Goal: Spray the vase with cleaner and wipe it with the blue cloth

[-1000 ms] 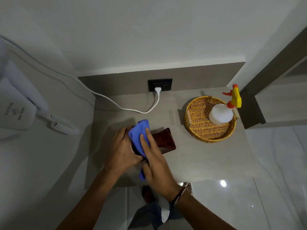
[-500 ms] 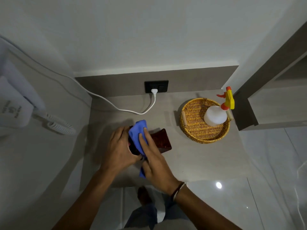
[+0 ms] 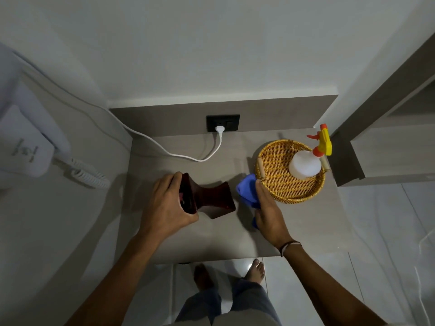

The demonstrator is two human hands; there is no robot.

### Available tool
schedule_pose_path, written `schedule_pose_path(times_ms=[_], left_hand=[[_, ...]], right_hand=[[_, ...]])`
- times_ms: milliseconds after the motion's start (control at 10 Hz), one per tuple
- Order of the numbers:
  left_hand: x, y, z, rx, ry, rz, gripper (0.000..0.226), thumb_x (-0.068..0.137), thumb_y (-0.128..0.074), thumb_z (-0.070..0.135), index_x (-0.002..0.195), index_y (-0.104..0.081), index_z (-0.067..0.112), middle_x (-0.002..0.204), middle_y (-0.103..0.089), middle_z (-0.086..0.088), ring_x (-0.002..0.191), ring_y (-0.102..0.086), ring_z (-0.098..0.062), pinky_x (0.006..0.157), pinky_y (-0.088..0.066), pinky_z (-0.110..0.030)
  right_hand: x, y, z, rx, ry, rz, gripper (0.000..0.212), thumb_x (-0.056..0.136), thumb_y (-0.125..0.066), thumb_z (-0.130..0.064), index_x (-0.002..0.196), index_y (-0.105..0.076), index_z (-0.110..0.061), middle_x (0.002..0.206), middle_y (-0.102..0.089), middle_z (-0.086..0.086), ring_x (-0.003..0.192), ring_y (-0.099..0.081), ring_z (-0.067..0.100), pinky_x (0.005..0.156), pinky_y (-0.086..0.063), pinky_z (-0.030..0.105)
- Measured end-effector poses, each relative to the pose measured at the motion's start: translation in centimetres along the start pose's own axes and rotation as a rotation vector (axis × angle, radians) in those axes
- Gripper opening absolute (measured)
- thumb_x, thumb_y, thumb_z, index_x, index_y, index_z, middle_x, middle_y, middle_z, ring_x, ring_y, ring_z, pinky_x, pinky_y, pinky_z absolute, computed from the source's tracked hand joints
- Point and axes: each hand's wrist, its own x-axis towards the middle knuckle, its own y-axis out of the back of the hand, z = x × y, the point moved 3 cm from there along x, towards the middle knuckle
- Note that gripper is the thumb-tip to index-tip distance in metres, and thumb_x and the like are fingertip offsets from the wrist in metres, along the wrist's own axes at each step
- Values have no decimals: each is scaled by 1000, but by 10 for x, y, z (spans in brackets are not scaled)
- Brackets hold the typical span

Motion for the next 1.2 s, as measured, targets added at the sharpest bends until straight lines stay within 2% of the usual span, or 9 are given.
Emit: schedule_pose_path(times_ms=[100,200,400,500,600,700,900,1100,1200], left_hand=[[10,7,2,91,-30,-30,114,51,-95,49,148,-52,8,138,-58,-12,124,-55,-35,101,-50,-46],[20,11,13,177,-77,-28,107,50,-92,53,141,-56,8,129,-62,-11,115,-59,-34,98,-51,-45],[36,5,39,250,-74,-42,114,49,-94,51,147,-55,8,139,-62,-10,126,-58,-33,108,-48,-44],[43,-1,50,268,-72,-49,125,47,-95,64,152,-52,10,148,-58,-8,135,-53,-31,115,-43,-44],[46,-8,53,246,-76,-45,134,42,-92,76,152,-53,9,148,-58,-9,136,-52,-33,115,-43,-47],[46,-18,55,191,-125,-31,137,44,-87,83,151,-52,6,148,-55,-11,140,-48,-36,121,-35,-50],[41,-31,54,161,-161,-37,145,56,-47,109,155,-45,3,160,-45,-19,155,-35,-42,128,-23,-62],[38,-30,56,177,-134,-71,149,56,-42,111,163,-31,8,169,-32,-13,161,-21,-36,132,-14,-56],[33,-27,59,161,-113,-67,149,63,-27,111,168,-19,6,177,-16,-15,165,-4,-35,133,-4,-54]], right_hand=[[-6,12,1,209,-117,219,78,92,-47,22,164,-31,-2,168,-40,18,149,-48,31,127,-40,43],[-9,27,-2,245,-148,324,74,93,-47,23,162,-39,-3,169,-41,13,155,-39,23,130,-24,15],[32,69,8,44,-154,283,79,91,-49,25,164,-31,1,173,-31,17,162,-28,36,133,-24,50],[72,84,15,-224,-100,149,90,90,-61,18,168,-20,-2,177,-18,17,165,-19,35,134,-25,46],[93,74,30,-461,-65,-116,80,107,-57,-10,169,-7,-2,179,-2,19,168,-5,36,137,-16,44],[97,57,47,-629,-86,-382,73,117,-34,-33,168,6,0,178,11,21,167,8,40,137,-4,46],[96,48,61,-690,-70,-382,74,117,-24,-42,168,9,-1,178,14,22,166,10,41,138,-4,47],[83,55,48,-557,-13,-199,69,117,-29,-35,169,2,-1,178,6,21,168,4,36,138,-5,42],[73,56,13,-549,122,-88,72,116,-28,-44,170,-4,-2,179,0,19,168,1,34,138,-7,43]])
